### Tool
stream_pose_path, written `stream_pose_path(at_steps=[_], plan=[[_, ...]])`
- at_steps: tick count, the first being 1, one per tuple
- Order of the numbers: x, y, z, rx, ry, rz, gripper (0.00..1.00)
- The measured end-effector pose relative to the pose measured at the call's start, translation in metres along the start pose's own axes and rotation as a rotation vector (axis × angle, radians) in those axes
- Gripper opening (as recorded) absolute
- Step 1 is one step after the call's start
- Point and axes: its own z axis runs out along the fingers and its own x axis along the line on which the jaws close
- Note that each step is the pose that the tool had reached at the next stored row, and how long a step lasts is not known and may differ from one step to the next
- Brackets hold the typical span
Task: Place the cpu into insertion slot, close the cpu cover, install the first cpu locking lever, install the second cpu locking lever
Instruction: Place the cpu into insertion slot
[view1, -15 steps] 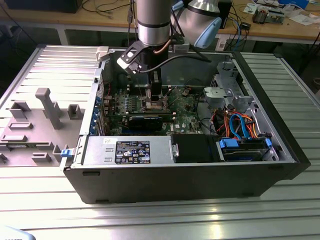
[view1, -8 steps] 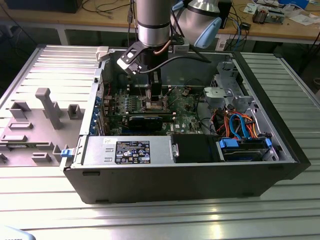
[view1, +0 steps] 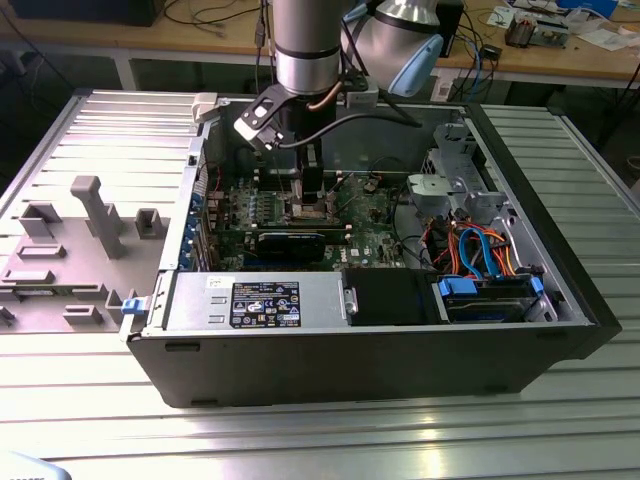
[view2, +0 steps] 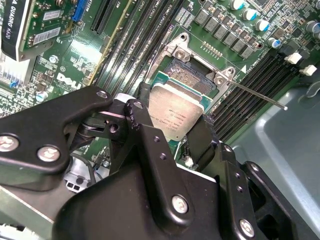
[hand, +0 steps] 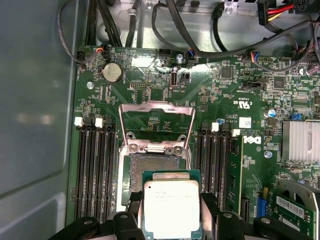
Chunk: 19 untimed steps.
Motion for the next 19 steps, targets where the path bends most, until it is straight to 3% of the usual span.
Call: stream_pose_path(at_steps=[19], plan=[[0.0001,-0.0002,0.0039,0.0001,-0.0001,0.000,0.55]])
